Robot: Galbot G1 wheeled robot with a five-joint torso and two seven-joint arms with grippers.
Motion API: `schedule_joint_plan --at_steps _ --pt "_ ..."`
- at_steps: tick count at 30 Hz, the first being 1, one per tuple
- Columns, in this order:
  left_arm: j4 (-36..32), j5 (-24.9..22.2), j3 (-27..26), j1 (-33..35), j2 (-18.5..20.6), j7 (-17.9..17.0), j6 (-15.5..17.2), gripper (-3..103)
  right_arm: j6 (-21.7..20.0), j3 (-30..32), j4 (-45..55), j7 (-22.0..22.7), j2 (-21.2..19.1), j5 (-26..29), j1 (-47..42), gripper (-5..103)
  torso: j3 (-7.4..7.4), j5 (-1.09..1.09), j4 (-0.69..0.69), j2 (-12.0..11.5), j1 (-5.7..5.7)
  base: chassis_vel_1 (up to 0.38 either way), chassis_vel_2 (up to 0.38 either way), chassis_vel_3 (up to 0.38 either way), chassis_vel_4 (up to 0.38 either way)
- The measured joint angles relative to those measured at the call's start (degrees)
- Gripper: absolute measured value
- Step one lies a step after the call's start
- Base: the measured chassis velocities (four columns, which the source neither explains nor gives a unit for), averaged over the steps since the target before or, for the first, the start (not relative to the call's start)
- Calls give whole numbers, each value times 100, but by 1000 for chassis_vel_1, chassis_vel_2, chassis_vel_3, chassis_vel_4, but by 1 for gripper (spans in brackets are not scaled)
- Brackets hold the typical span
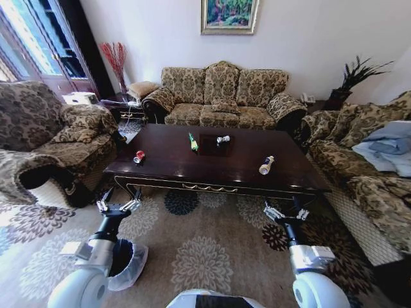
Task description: Move to the front of the table and place the trash on the table into the trash bin.
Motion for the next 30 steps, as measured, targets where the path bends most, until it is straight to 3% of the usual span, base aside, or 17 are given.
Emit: schedule_joint_plan --at_steps 30 --pt "19 11 -37 -9 -150 25 -44 100 -211 108 81 -214 -118 41 -14 100 0 0 0 0 0 0 0 0 0"
